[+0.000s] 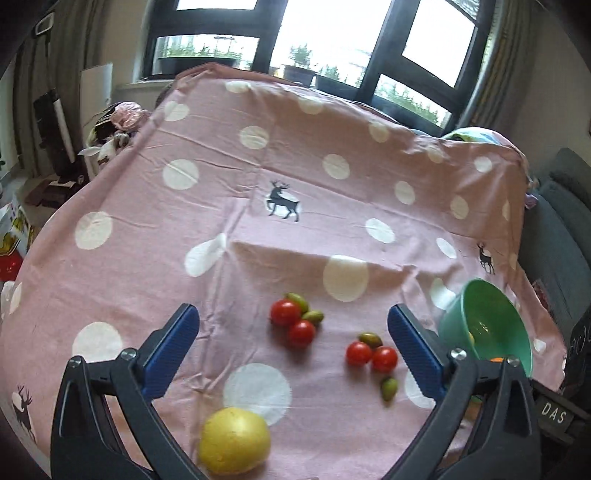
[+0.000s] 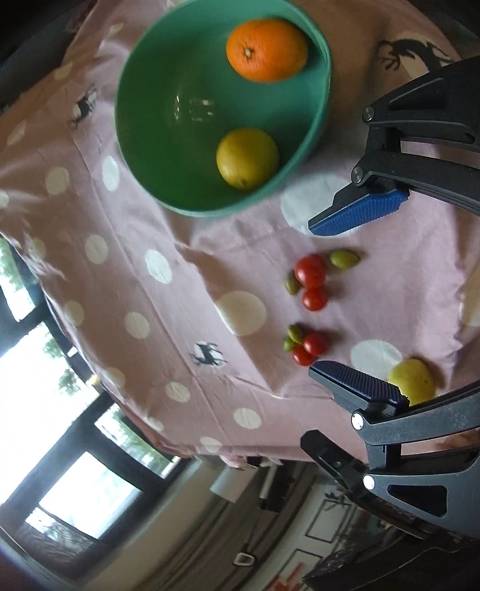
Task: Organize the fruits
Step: 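Move the right gripper toward the large yellow-green apple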
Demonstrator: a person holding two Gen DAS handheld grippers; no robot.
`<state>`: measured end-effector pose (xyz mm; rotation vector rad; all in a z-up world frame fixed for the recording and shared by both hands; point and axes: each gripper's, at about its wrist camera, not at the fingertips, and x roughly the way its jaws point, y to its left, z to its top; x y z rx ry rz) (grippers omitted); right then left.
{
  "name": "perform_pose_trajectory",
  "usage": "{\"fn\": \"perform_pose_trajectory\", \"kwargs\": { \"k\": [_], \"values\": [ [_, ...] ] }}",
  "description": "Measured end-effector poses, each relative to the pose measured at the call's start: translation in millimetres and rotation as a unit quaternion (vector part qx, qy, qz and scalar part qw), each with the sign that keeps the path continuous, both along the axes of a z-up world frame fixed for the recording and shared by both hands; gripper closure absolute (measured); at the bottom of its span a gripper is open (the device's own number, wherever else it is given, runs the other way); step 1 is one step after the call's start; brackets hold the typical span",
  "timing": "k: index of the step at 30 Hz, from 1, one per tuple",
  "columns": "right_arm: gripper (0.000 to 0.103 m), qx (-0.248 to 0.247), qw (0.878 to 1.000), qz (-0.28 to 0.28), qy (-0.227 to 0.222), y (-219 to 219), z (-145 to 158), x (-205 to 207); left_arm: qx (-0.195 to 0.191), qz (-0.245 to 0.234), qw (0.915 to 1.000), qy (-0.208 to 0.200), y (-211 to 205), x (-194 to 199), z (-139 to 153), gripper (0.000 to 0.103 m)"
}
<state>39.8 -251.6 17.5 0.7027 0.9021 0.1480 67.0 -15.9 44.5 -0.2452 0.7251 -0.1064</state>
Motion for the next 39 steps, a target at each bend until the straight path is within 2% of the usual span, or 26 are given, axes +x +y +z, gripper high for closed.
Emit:
{"fn": "perform_pose_trajectory", "kwargs": {
  "k": [4, 9, 14, 15, 16, 19, 26, 39],
  "values": [
    [0.032, -0.003, 0.998, 0.064, 0.012, 34.3, -3.8, 11.8, -0.020, 0.051, 0.9985, 0.008, 36.4, -2.6, 0.6, 0.001],
    [0.032, -0.023, 0.987, 0.155, 0.048, 84.5, -19.5, 21.7, -0.049, 0.092, 0.9946, 0.004, 68.7, -11.9, 4.4, 0.001],
    [0.032, -0.043, 0.975, 0.195, 0.097, 124.3, -46.7, 17.1, -0.051, 0.113, 0.9923, 0.011, 83.7, -14.1, 2.8, 0.001],
    [0.027, -0.041, 0.976, 0.194, 0.091, 127.8, -47.4, 15.7, -0.051, 0.115, 0.9920, 0.013, 85.4, -14.0, 1.6, 0.001],
    [0.026, -0.043, 0.975, 0.197, 0.091, 130.9, -46.5, 15.0, -0.052, 0.117, 0.9917, 0.017, 87.0, -13.9, 0.6, 0.001],
    [0.026, -0.057, 0.974, 0.202, 0.084, 133.4, -42.6, 12.8, -0.059, 0.114, 0.9915, 0.019, 89.8, -13.7, -0.8, 0.001],
    [0.026, -0.035, 0.977, 0.184, 0.100, 118.9, -49.7, 15.6, -0.062, 0.115, 0.9913, 0.021, 91.3, -12.7, -1.5, 0.001],
    [0.026, -0.031, 0.972, 0.217, 0.085, 136.8, -45.4, 18.1, -0.041, 0.112, 0.9924, 0.031, 80.1, -9.2, -3.0, 0.001]
  ]
}}
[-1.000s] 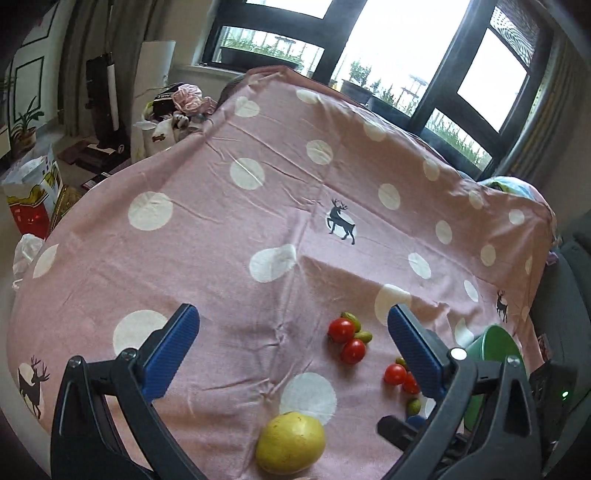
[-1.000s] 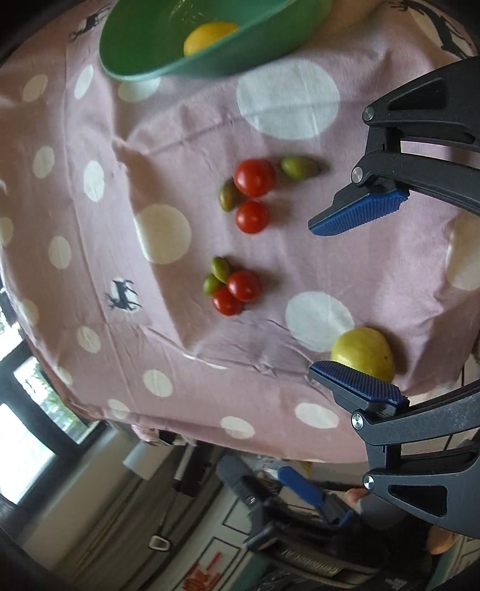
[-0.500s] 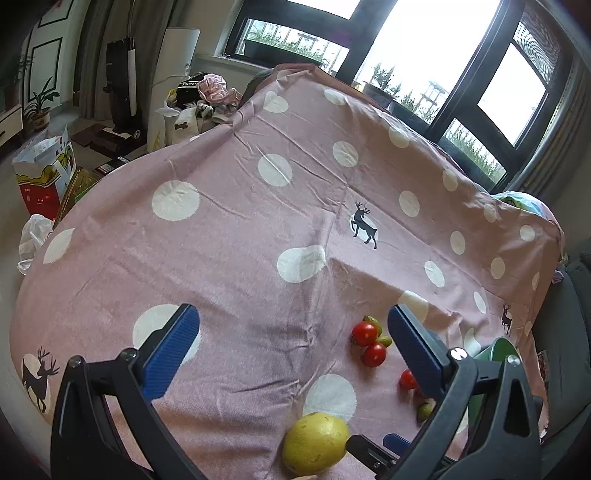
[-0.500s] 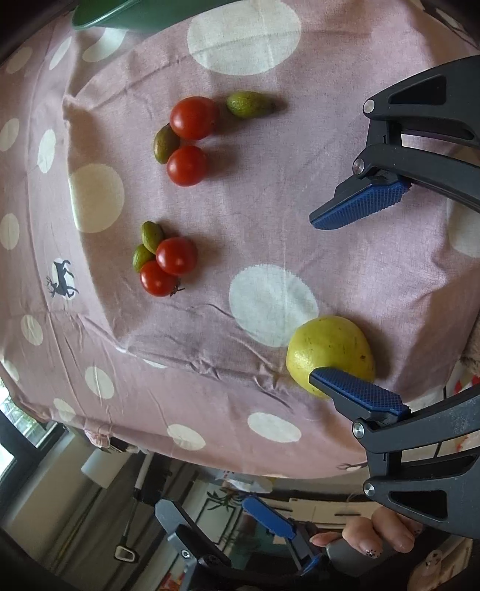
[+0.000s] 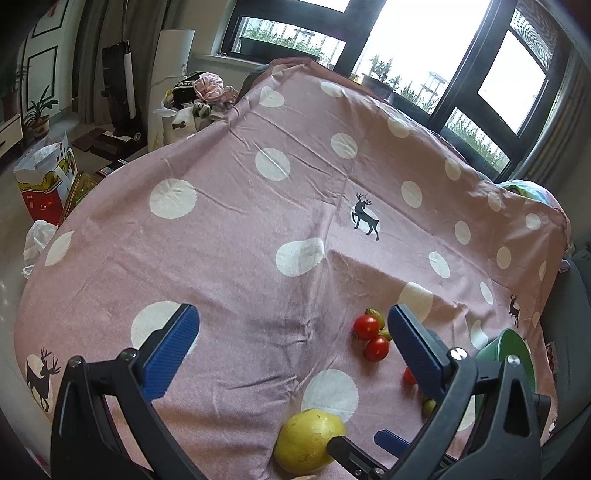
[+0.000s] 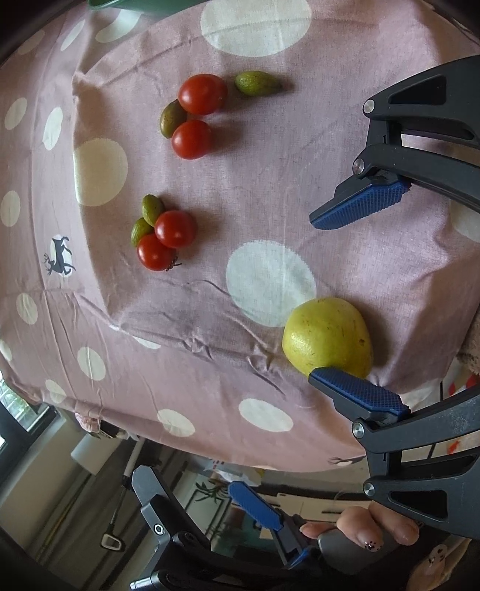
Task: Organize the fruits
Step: 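Move the right gripper toward the large yellow-green apple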
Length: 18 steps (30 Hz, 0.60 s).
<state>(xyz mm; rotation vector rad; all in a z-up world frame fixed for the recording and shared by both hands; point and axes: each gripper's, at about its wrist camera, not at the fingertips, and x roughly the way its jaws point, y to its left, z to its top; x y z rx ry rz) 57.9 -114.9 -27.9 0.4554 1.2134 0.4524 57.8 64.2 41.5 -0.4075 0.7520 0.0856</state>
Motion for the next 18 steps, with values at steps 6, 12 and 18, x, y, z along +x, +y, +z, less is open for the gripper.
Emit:
{"fn": "perform_pose_trajectory", "kwargs": {
  "k": [6, 12, 18],
  "values": [
    [0.026, 0.011, 1.000, -0.006, 0.005, -6.4, -2.3, 0.7, 0.008, -0.004, 1.0000, 0.003, -6.2, 0.5, 0.0, 0.001],
    [0.026, 0.033, 0.999, -0.026, 0.000, -20.9, 0.7, -0.2, 0.014, -0.004, 0.9999, 0.000, -7.4, -1.3, 2.0, 0.001],
    [0.026, 0.038, 0.999, -0.030, 0.007, -23.6, -2.4, 1.2, 0.016, 0.003, 0.9998, 0.008, -6.5, 0.1, -1.0, 0.001]
  ]
}}
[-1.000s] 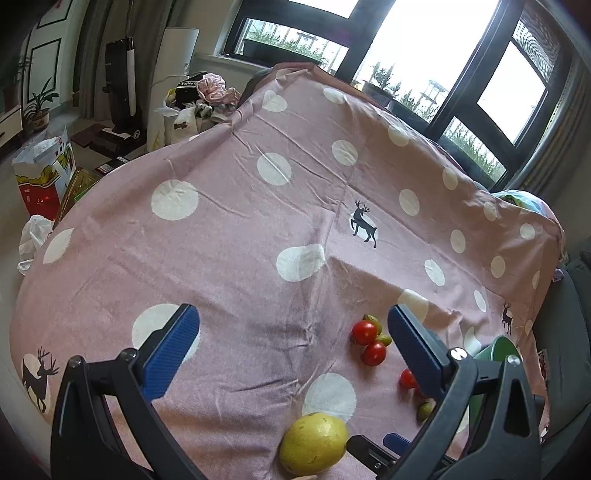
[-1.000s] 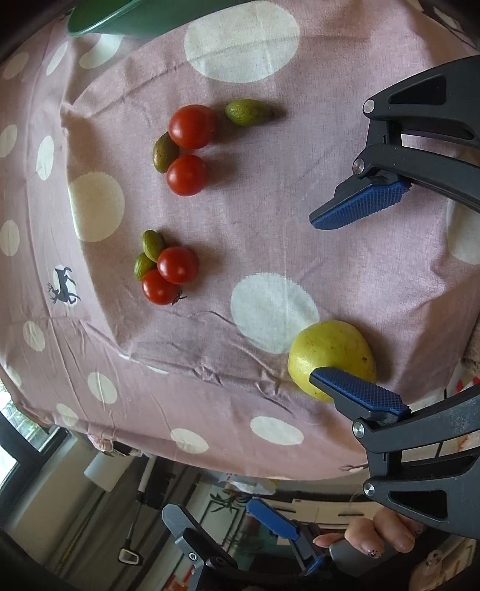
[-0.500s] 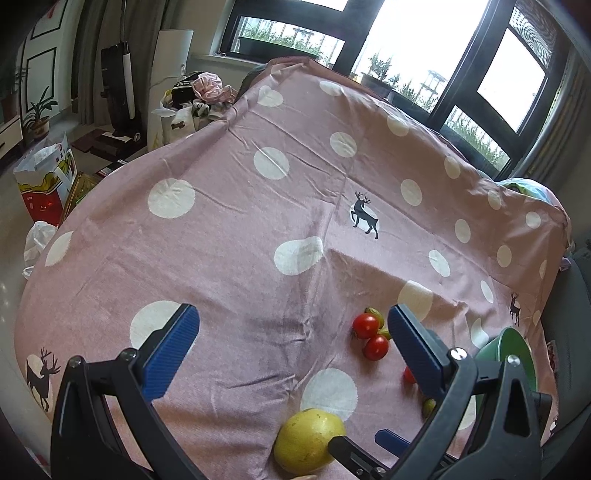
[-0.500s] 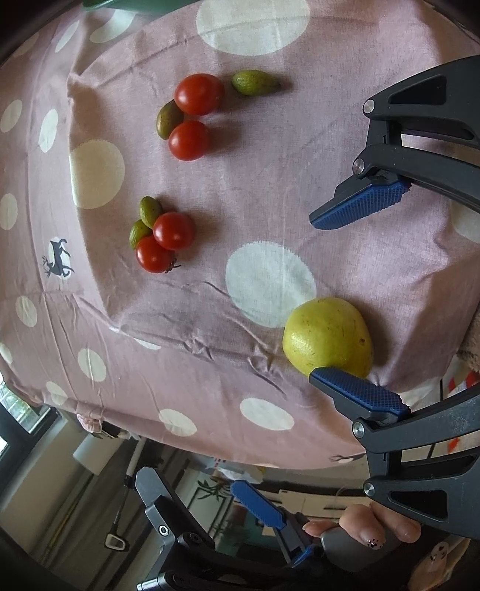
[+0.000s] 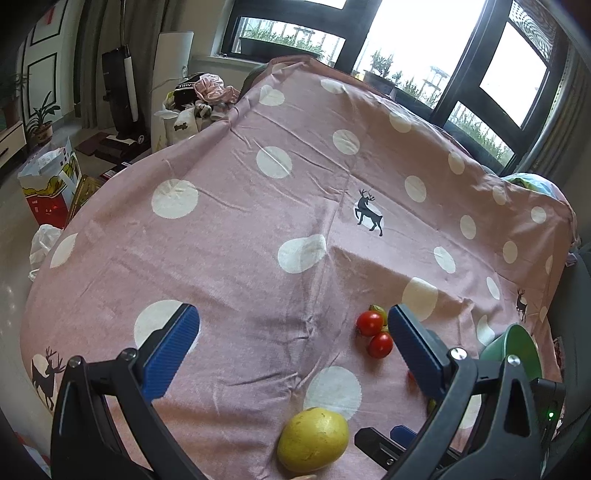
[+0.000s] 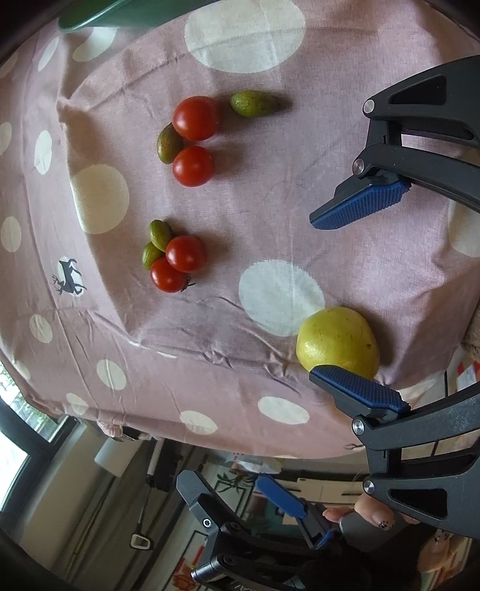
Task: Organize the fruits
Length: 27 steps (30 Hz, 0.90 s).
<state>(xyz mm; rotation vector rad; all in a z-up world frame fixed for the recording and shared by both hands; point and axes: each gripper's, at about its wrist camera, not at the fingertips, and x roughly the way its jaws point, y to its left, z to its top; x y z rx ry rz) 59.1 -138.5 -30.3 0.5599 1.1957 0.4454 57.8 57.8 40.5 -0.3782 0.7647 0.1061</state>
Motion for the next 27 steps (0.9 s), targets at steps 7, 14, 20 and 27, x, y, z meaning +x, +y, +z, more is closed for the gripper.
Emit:
{"fn": "perform_pose_trajectory", "kwargs": {
  "k": [7, 14, 20, 27],
  "values": [
    [0.026, 0.015, 1.000, 0.022, -0.008, 21.2, 2.0, 2.5, -0.001, -0.006, 1.0000, -0.001, -3.3, -0.8, 1.4, 0.001],
    [0.027, 0.001, 0.999, 0.030, 0.018, 46.1, -9.5, 9.6, 0.002, -0.008, 1.0000, 0.001, -4.1, -1.7, 0.1, 0.001],
    [0.043, 0.006, 0.999, 0.043, 0.031, 57.9, -16.6, 12.2, 0.003, -0.010, 0.9999, 0.003, -6.0, -1.7, -1.0, 0.001],
    [0.043, -0.019, 1.000, 0.010, 0.021, 47.8, -11.3, 8.9, 0.003, -0.016, 0.9999, 0.005, -8.1, -1.2, -1.8, 0.001]
  ]
}}
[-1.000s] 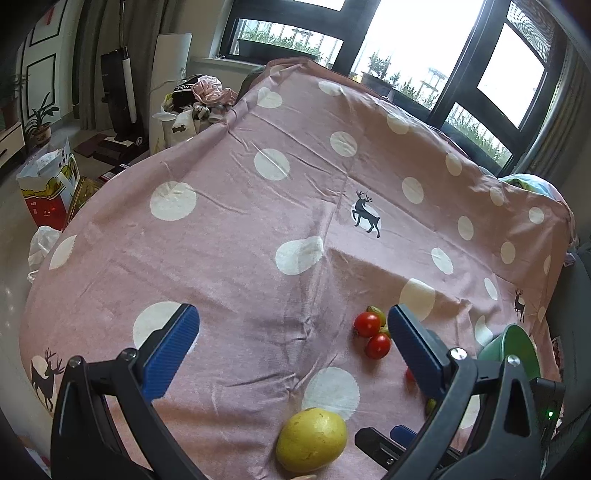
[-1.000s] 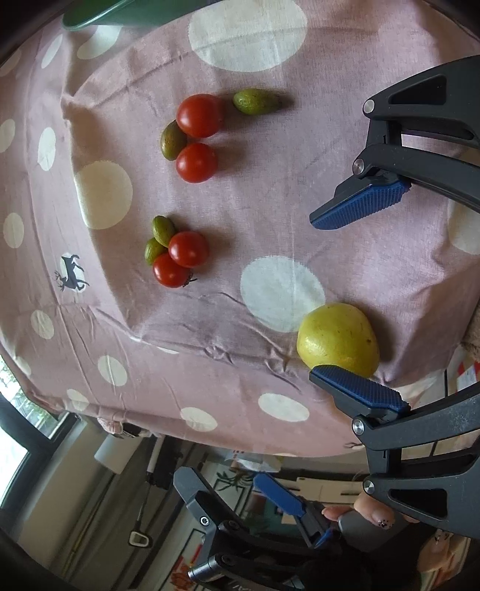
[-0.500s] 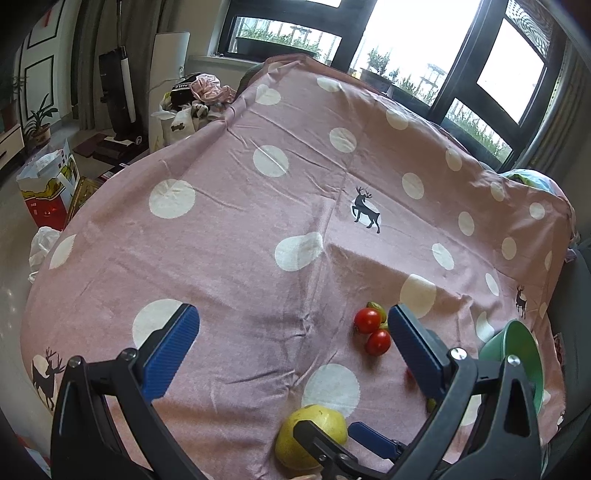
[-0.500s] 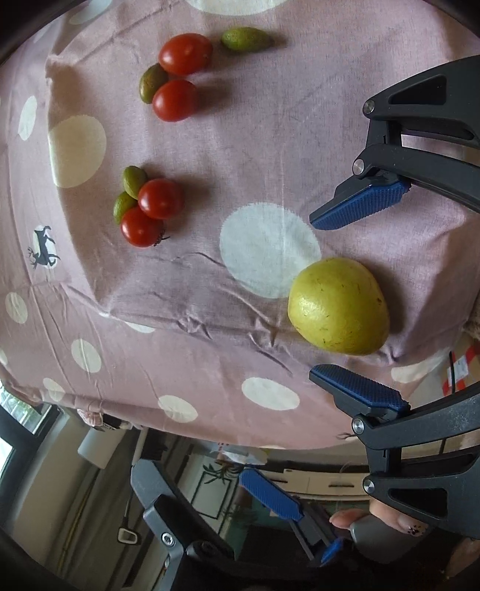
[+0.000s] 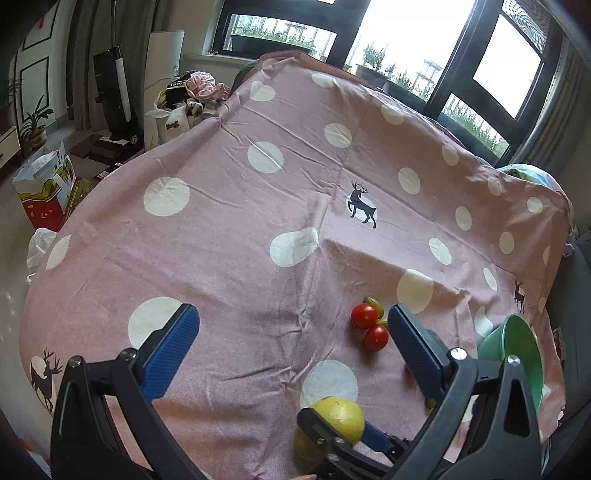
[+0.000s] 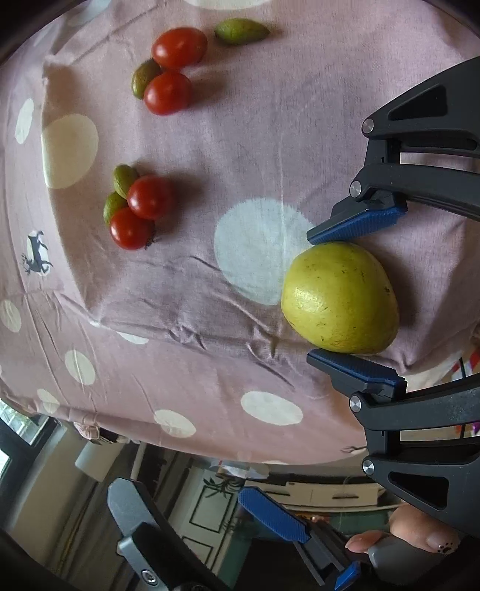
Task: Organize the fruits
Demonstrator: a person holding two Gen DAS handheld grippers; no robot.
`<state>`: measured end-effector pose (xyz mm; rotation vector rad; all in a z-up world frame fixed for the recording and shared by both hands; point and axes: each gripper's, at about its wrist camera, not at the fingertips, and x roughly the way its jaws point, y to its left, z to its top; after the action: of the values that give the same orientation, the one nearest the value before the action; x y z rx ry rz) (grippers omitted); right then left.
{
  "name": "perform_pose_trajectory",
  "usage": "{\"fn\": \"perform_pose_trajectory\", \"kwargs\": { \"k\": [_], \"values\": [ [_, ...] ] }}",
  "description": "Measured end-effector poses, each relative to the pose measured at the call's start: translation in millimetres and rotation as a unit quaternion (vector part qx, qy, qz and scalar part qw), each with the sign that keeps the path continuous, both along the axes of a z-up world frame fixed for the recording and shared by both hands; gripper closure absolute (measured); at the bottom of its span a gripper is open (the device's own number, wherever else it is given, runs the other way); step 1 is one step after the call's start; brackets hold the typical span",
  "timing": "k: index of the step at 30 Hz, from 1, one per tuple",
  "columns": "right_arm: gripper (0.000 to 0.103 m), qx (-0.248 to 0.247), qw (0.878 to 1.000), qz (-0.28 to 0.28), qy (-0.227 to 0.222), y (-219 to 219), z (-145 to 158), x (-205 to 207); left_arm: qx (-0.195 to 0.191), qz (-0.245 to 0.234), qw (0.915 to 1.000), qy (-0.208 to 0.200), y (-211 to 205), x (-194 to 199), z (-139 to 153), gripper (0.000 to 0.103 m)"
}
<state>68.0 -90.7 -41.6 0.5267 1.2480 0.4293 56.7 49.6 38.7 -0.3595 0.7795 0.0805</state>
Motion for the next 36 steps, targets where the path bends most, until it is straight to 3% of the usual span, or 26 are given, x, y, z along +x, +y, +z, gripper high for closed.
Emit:
{"fn": "perform_pose_trajectory", "kwargs": {
  "k": [10, 17, 25, 32, 36],
  "values": [
    [0.043, -0.064, 0.992, -0.108, -0.022, -58.3, 10.8, -5.4, 0.003, -0.021, 0.9997, 0.012, -13.8, 6.2, -5.7, 0.001],
    [0.043, -0.085, 0.986, -0.144, 0.006, -87.4, -0.5, -1.8, 0.009, -0.044, 0.9982, 0.041, -29.5, 16.7, -20.6, 0.001],
    [0.043, -0.057, 0.984, -0.171, -0.003, -103.1, 4.6, -5.0, 0.010, -0.064, 0.9952, 0.074, -34.6, 22.5, -35.1, 0.001],
    [0.043, -0.023, 0.982, -0.189, -0.014, -119.1, 10.9, -11.7, -0.055, -0.127, 0.9864, 0.089, -44.0, 10.5, -48.6, 0.002],
    [0.043, 0.006, 0.981, -0.191, -0.013, -126.4, 11.5, -15.6, -0.064, -0.171, 0.9782, 0.100, -62.0, -0.3, -58.2, 0.004]
  ]
}}
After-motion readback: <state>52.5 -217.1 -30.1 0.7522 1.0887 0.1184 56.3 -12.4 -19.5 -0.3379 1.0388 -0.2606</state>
